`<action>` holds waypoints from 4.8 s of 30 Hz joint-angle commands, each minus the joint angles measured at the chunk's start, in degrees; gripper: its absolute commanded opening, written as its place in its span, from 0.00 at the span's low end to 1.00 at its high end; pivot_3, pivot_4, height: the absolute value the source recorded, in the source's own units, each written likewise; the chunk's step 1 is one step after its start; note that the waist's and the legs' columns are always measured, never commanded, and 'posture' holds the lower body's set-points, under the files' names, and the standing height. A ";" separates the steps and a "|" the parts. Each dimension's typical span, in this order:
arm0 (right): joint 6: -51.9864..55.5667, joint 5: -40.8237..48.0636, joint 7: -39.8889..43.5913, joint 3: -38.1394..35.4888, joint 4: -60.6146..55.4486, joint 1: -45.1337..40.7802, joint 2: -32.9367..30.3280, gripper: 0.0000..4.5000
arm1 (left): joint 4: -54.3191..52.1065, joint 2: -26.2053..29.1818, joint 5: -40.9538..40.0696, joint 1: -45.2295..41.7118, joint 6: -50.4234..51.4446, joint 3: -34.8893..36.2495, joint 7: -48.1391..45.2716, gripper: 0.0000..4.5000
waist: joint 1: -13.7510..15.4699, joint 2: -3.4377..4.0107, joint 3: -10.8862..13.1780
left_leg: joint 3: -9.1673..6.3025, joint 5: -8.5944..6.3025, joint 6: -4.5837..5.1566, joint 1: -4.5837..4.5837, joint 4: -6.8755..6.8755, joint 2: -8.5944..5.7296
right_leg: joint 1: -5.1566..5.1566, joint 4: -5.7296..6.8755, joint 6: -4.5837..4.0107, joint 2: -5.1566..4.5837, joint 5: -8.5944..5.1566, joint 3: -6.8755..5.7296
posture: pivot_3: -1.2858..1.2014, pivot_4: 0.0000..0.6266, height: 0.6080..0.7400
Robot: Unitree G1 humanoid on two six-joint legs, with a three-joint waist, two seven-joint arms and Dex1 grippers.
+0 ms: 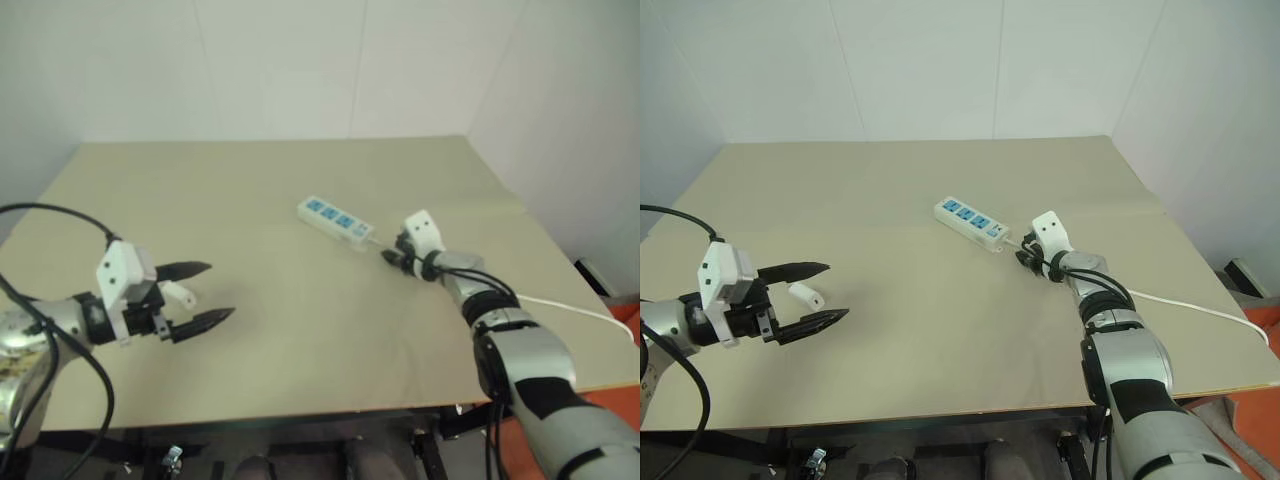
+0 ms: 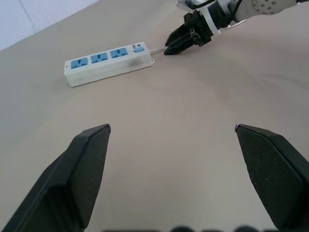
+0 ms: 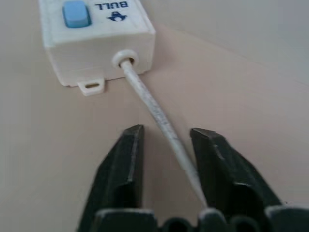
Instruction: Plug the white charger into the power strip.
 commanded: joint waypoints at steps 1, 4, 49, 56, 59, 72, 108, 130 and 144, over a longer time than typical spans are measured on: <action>0.75 -0.20 2.75 -0.25 -0.17 0.47 -0.05 0.19 | -1.45 0.98 -0.15 -0.54 -1.40 1.43 -0.19 1.00 | -0.06 0.00 0.00 | 0.00 0.00 0.00 0.01 0.00 0.00 | 0.01 0.00 0.00 0.00 0.00 0.00 | 0.52 0.24 1.00; 0.95 -0.35 4.89 -0.06 -0.64 0.87 -0.24 0.00 | -0.93 1.13 -0.03 -0.97 -1.67 1.03 -0.49 1.00 | -0.36 0.00 0.00 | 0.00 0.00 0.00 0.03 0.00 0.01 | 0.02 0.00 0.00 0.02 0.00 0.00 | 0.52 0.24 1.00; 10.83 17.42 18.26 -0.22 -65.90 35.93 1.98 1.00 | 4.81 1.24 1.17 -8.35 -2.52 -5.02 -4.69 1.00 | 0.15 0.03 0.02 | 0.02 0.00 0.00 -0.01 -0.02 0.10 | -0.09 0.06 0.46 0.11 -0.26 0.01 | 0.52 0.24 1.00; 5.60 13.48 10.85 1.92 -59.44 32.66 7.69 1.00 | 4.74 1.14 1.16 -8.55 -2.67 -5.03 -4.44 1.00 | 0.27 0.03 0.02 | 0.00 0.00 -0.01 -0.11 -0.01 0.08 | -0.12 0.02 0.45 0.08 -0.26 0.00 | 0.52 0.24 1.00; 5.20 13.50 11.00 2.94 -58.86 31.83 8.86 1.00 | 4.48 1.17 1.18 -8.21 -2.67 -4.70 -4.27 1.00 | 0.27 0.03 0.03 | 0.00 0.00 0.00 -0.10 -0.01 0.09 | -0.12 0.02 0.45 0.08 -0.26 0.00 | 0.52 0.24 1.00; 4.70 12.83 10.82 6.22 -53.85 31.11 11.78 1.00 | 3.77 1.14 0.89 -7.22 -2.72 -4.38 -3.99 1.00 | 0.24 0.04 0.02 | -0.01 0.00 0.00 -0.07 -0.01 0.10 | -0.11 0.03 0.45 0.08 -0.25 -0.01 | 0.52 0.24 1.00; 2.06 13.58 9.74 5.51 -54.49 31.11 12.27 1.00 | 5.54 1.32 1.20 -8.74 -3.05 -5.23 -5.32 1.00 | 0.20 0.03 0.02 | -0.01 0.00 0.00 -0.04 -0.02 0.10 | -0.08 0.02 0.45 0.09 -0.26 -0.01 | 0.52 0.24 1.00; 0.11 12.78 9.61 5.26 -48.75 31.27 11.26 1.00 | 5.22 0.69 1.23 -8.52 -3.02 -5.39 -5.16 1.00 | 0.20 0.02 0.01 | -0.01 0.00 -0.01 0.00 -0.02 0.10 | -0.05 0.03 0.45 0.09 -0.26 -0.01 | 0.52 0.24 1.00; 2.40 15.73 9.08 3.74 -56.27 31.18 11.05 1.00 | 5.78 0.31 1.20 -8.83 -3.40 -6.03 -5.77 1.00 | 0.21 0.03 0.02 | -0.01 0.00 -0.01 -0.06 -0.02 0.10 | -0.09 0.02 0.45 0.09 -0.26 -0.01 | 0.52 0.24 1.00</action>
